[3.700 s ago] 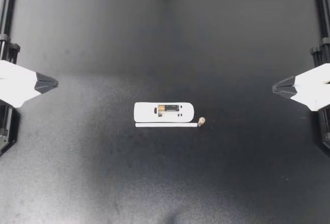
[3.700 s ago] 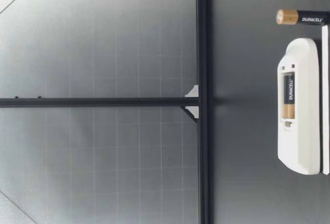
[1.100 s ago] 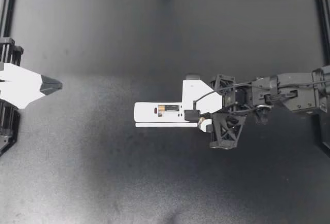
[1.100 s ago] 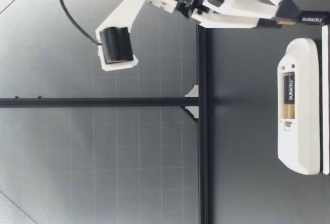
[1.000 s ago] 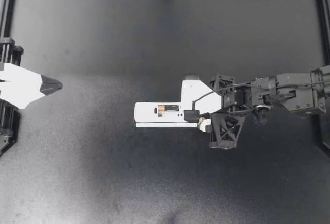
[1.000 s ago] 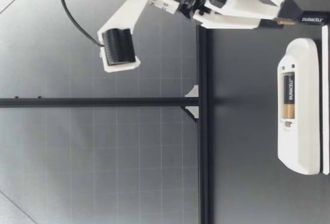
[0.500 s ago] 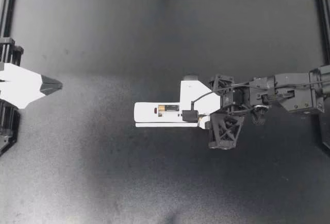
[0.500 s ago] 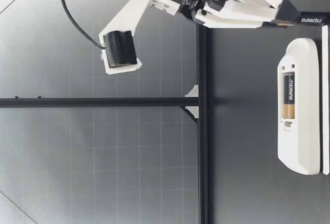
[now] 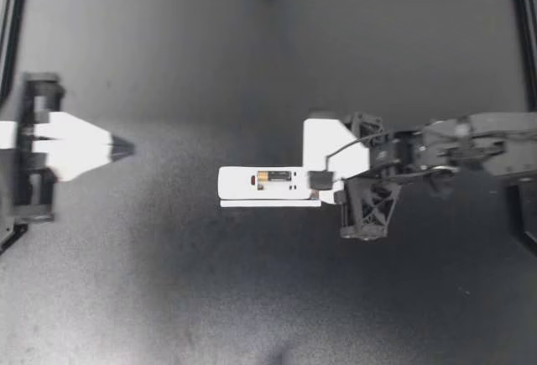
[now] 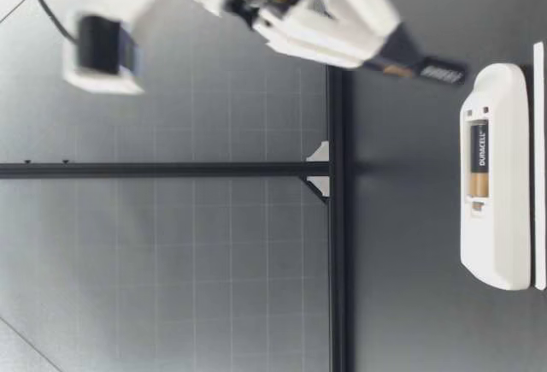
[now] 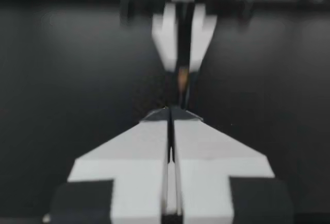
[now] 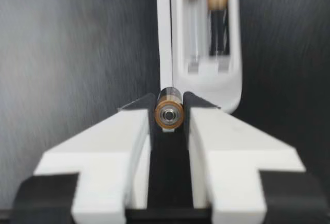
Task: Place the battery into the slot of the remote controller.
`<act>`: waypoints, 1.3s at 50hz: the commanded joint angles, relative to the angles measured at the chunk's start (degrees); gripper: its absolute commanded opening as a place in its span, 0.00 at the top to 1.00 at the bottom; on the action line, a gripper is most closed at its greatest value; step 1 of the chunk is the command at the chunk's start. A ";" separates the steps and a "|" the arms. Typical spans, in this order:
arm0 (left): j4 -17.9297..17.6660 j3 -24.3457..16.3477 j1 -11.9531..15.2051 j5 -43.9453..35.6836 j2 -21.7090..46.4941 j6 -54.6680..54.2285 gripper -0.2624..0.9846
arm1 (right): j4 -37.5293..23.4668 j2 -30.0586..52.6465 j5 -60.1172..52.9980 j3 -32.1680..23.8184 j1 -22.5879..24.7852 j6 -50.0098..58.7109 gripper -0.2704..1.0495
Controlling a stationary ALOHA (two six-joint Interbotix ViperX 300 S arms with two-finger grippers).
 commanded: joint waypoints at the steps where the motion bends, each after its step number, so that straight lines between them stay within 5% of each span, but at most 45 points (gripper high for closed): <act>1: 0.00 -3.60 0.62 1.93 5.27 0.18 0.93 | 0.00 -2.55 -11.34 2.55 0.09 0.18 0.76; 17: 0.00 -10.55 1.23 6.33 20.83 0.53 0.93 | 0.00 0.70 -36.04 9.76 -1.23 0.09 0.75; 39: 0.26 -18.11 1.49 8.79 36.65 0.88 0.93 | 0.00 7.56 -36.74 7.73 -2.72 -0.18 0.75; 65: -0.09 -18.19 1.49 4.66 42.80 -0.18 0.93 | 0.00 8.96 -36.47 6.94 -2.64 -0.35 0.75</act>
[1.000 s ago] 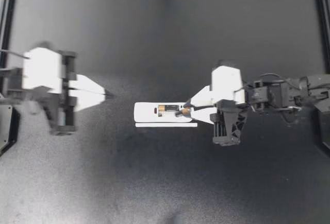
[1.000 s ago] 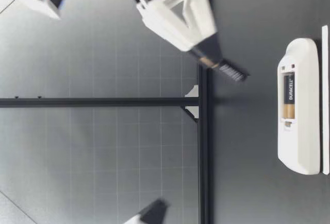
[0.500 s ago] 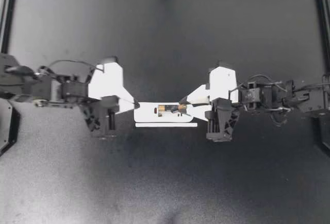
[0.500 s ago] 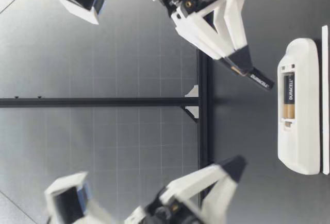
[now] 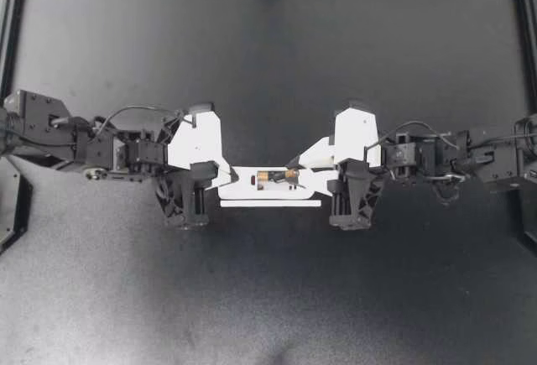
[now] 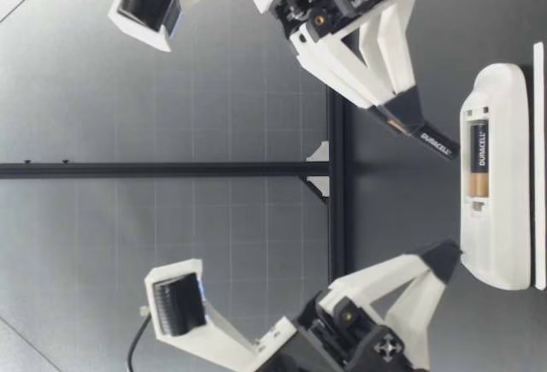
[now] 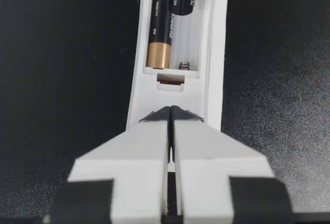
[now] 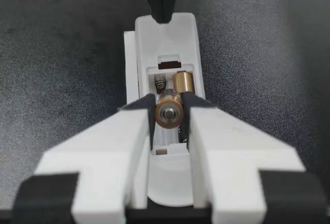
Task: Place the battery into the slot of the remote controller.
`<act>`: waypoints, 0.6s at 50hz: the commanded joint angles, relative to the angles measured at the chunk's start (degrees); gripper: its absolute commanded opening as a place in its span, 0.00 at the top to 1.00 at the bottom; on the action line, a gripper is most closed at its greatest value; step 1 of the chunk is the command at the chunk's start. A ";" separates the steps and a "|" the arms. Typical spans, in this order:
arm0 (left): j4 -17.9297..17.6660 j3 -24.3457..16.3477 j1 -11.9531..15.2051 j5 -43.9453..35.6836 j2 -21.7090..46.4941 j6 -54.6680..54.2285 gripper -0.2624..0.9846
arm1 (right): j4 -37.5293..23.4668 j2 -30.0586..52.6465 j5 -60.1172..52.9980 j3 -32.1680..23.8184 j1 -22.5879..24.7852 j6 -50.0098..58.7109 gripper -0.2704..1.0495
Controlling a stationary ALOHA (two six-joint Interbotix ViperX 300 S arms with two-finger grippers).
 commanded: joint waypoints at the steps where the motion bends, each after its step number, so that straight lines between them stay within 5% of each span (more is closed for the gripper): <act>1: -0.09 -0.53 0.18 -0.44 -0.35 0.09 0.93 | 0.00 -0.26 -0.35 -1.05 -0.44 -0.09 0.75; 30: -1.05 0.09 0.18 0.79 0.70 0.00 0.93 | -0.09 2.55 3.25 -3.78 -0.35 0.00 0.75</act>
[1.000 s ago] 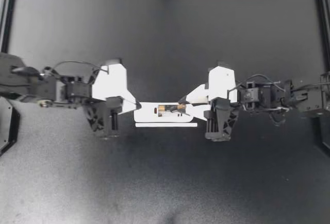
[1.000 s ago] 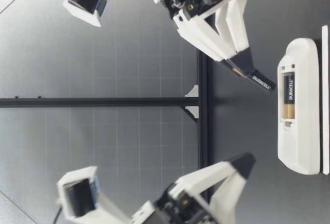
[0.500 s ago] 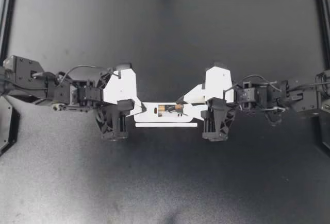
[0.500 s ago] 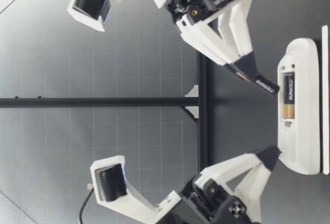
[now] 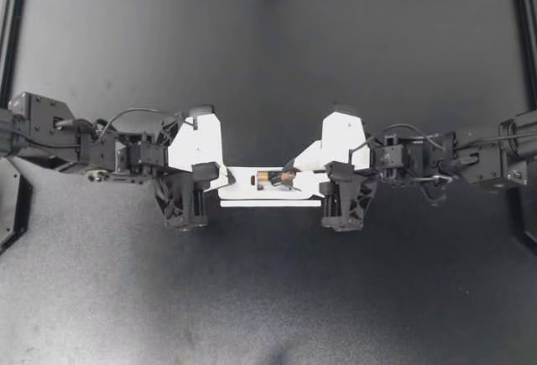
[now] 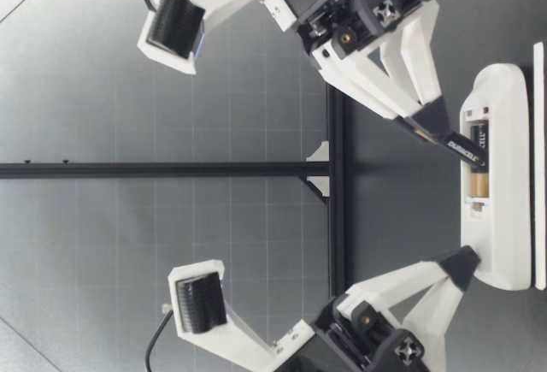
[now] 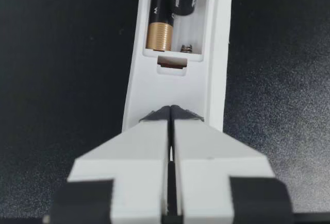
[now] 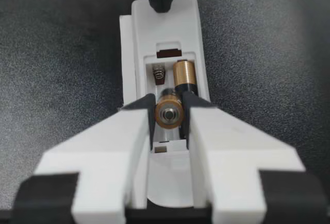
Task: Place the battery into the slot of the remote controller.
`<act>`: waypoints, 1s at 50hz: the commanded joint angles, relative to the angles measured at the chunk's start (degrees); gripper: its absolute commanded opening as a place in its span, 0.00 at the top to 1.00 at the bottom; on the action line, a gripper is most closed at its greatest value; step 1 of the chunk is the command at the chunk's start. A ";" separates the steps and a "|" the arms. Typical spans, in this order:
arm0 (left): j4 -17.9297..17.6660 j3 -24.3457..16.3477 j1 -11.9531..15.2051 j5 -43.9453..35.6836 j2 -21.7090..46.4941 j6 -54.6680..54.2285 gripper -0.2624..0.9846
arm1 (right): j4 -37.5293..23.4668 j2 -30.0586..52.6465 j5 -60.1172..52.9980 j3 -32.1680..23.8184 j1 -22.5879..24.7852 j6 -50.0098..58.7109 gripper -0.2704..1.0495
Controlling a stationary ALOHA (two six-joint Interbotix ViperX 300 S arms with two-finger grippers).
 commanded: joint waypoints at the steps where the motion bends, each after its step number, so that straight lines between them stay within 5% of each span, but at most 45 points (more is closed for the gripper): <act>1: -0.09 -0.44 0.26 0.26 -0.53 0.09 0.93 | -0.09 -0.53 0.44 -1.23 -0.44 0.00 0.75; 38: -0.09 -0.62 0.18 0.26 -0.44 0.00 0.93 | -1.32 0.97 10.11 -5.10 -0.44 -0.26 0.74; 50: -0.09 -0.62 0.18 0.26 -0.44 0.00 0.93 | -1.32 0.62 12.83 -6.06 -0.35 -0.18 0.57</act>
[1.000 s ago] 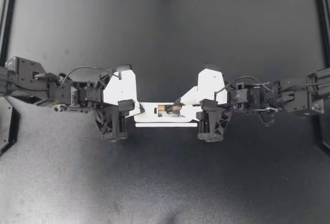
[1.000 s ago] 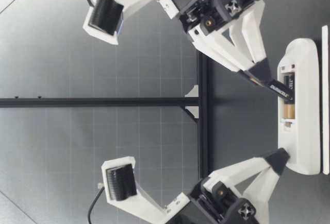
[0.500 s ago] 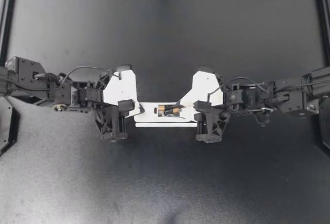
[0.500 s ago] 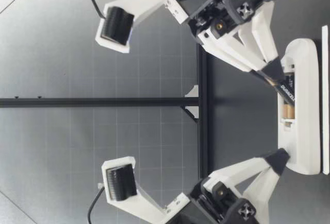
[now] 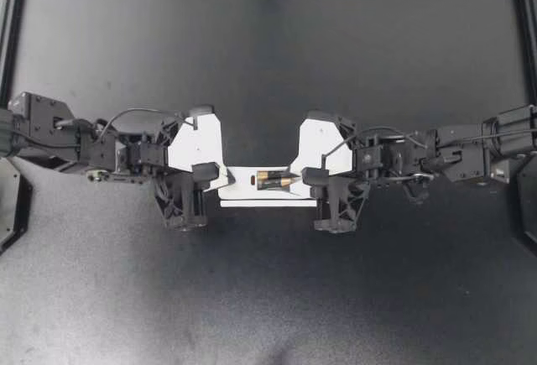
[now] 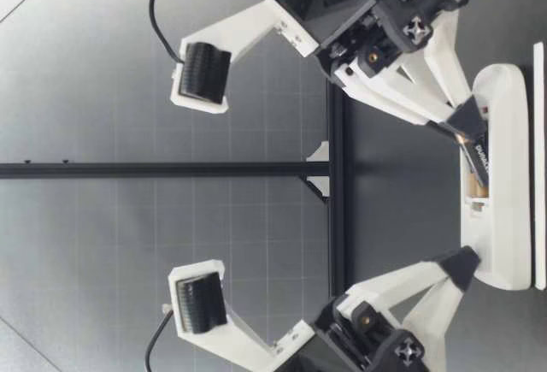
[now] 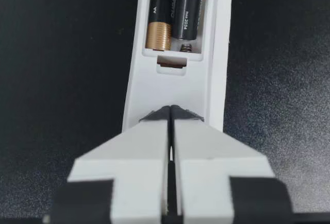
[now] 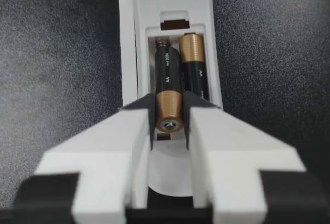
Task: Place the battery into the slot of the remote controller.
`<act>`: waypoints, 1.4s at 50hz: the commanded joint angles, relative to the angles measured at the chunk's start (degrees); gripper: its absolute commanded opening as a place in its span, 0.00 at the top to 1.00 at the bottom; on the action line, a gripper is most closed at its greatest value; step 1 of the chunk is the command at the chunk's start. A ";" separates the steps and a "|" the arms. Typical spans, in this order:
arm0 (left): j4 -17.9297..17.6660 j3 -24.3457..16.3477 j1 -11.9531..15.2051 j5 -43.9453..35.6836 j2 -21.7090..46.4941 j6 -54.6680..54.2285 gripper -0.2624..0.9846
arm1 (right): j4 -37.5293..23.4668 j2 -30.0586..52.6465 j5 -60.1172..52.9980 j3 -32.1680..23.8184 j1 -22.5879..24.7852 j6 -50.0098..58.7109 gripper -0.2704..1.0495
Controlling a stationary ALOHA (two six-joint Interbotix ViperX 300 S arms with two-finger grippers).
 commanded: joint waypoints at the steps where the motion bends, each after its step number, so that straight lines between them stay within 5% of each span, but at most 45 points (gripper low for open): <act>1: -0.09 -0.53 0.18 0.18 -0.53 -0.09 0.93 | -0.09 -1.23 0.79 -1.41 -0.35 0.09 0.55; 7: -0.09 -0.62 0.18 0.18 -0.53 0.00 0.93 | -0.09 -2.02 1.76 -2.02 -0.35 0.26 0.45; 18: -0.09 -0.70 0.18 0.18 -0.53 -0.09 0.93 | 2.11 -6.94 1.05 -0.97 -0.35 2.72 0.45; 28: -0.09 -0.70 0.18 0.18 -0.70 -0.18 0.93 | 7.29 -11.51 0.79 0.79 -0.35 17.40 0.47; 50: -0.09 -0.70 0.18 0.18 -0.97 -0.09 0.93 | 10.20 -13.27 1.76 5.45 1.14 62.49 0.80; 70: -0.09 -0.70 0.18 0.18 -0.53 -0.09 0.93 | 10.20 -8.17 1.05 3.96 0.88 68.20 0.90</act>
